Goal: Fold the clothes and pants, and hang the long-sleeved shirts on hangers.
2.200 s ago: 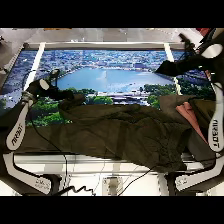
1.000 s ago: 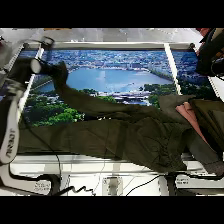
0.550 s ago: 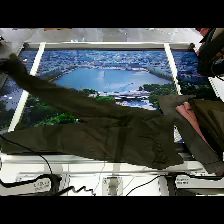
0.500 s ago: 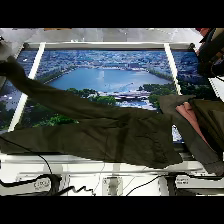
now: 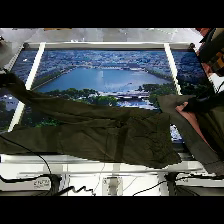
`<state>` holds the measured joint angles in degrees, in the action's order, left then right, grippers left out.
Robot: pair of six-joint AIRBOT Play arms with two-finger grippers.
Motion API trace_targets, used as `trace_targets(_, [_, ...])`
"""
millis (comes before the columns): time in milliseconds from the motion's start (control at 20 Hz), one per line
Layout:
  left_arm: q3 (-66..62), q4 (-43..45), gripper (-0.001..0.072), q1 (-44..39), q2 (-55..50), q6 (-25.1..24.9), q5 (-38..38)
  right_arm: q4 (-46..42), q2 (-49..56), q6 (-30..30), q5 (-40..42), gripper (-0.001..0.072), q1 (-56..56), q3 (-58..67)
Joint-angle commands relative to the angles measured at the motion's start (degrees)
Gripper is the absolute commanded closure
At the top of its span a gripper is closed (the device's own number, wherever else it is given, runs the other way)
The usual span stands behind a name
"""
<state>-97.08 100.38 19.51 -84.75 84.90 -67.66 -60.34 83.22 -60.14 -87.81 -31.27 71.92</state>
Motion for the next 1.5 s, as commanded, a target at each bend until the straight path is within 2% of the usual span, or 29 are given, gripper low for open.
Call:
trace_targets(0, [0.02,-1.29,0.0678,0.04,-0.33,-0.02,-0.59,9.16,-0.17,0.46,0.66,0.0276,-2.34,-12.33])
trace_targets(100, [0.02,-3.08,0.0678,-0.20,-0.33,-0.02,-0.59,9.51,-0.17,-1.68,7.41,0.0275,-1.29,-15.89])
trace_targets(300, [0.02,-3.52,0.0677,-0.59,-0.37,-0.02,-0.57,12.76,0.66,-12.96,22.23,0.0275,2.71,-17.88])
trace_targets(450, [0.02,-3.50,0.0677,-0.59,-0.37,-0.02,-0.55,19.76,2.45,-12.87,28.33,0.0291,7.82,-17.88])
trace_targets(500, [0.02,-3.50,0.0678,-0.59,-0.37,-0.02,-0.52,21.07,2.54,-11.52,31.93,0.0399,9.70,-17.86])
trace_targets(550, [0.02,-3.48,0.0677,-0.59,-0.37,-0.02,-0.48,21.55,2.51,-10.29,36.20,0.0561,11.43,-17.44])
trace_targets(600, [0.02,-3.30,0.0678,-0.59,-0.37,-0.04,-0.44,21.51,2.49,-9.81,39.58,0.0682,12.70,-16.41])
trace_targets(800, [0.00,1.53,0.0678,-0.46,-0.17,-0.02,-0.13,19.96,2.10,-6.75,43.98,0.0684,13.55,-5.66])
trace_targets(1050, [0.00,2.69,0.0678,-0.11,-0.13,0.00,-0.13,10.34,1.53,-6.58,45.64,0.0684,13.05,6.05])
trace_targets(1450, [0.02,-0.09,0.0678,-0.13,-3.32,1.95,-0.48,8.48,2.78,-6.60,47.56,0.0684,13.53,7.06])
